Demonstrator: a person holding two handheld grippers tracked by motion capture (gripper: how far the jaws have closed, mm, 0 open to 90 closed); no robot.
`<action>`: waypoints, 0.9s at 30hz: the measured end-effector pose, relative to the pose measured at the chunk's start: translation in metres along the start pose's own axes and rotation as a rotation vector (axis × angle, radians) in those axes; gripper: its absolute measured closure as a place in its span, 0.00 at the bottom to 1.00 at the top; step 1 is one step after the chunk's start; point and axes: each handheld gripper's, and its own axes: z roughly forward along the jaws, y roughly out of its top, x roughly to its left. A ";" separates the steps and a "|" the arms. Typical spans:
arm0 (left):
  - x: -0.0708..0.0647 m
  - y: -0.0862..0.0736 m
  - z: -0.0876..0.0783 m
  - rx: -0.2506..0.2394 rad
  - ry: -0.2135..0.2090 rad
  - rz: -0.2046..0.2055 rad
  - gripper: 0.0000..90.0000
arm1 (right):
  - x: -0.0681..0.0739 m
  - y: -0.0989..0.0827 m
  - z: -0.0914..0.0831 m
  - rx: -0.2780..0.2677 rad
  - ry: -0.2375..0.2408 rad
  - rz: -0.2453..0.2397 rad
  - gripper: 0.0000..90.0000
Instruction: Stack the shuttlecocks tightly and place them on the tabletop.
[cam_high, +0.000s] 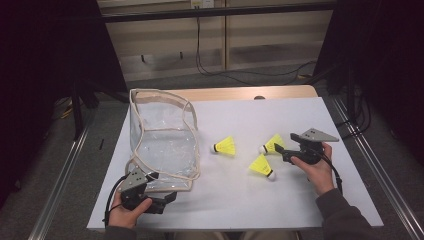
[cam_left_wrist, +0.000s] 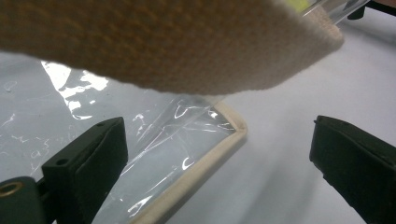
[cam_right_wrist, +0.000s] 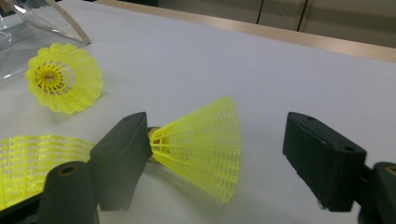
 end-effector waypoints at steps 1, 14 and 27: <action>0.000 0.000 0.000 0.000 0.000 0.001 0.05 | 0.001 0.000 0.001 0.006 0.004 -0.002 0.28; 0.000 0.000 0.000 0.002 0.002 0.000 0.05 | 0.004 -0.004 0.006 0.055 0.069 -0.014 0.48; 0.000 0.000 0.000 0.003 0.002 0.002 0.05 | 0.005 -0.006 0.008 0.097 0.093 -0.040 0.71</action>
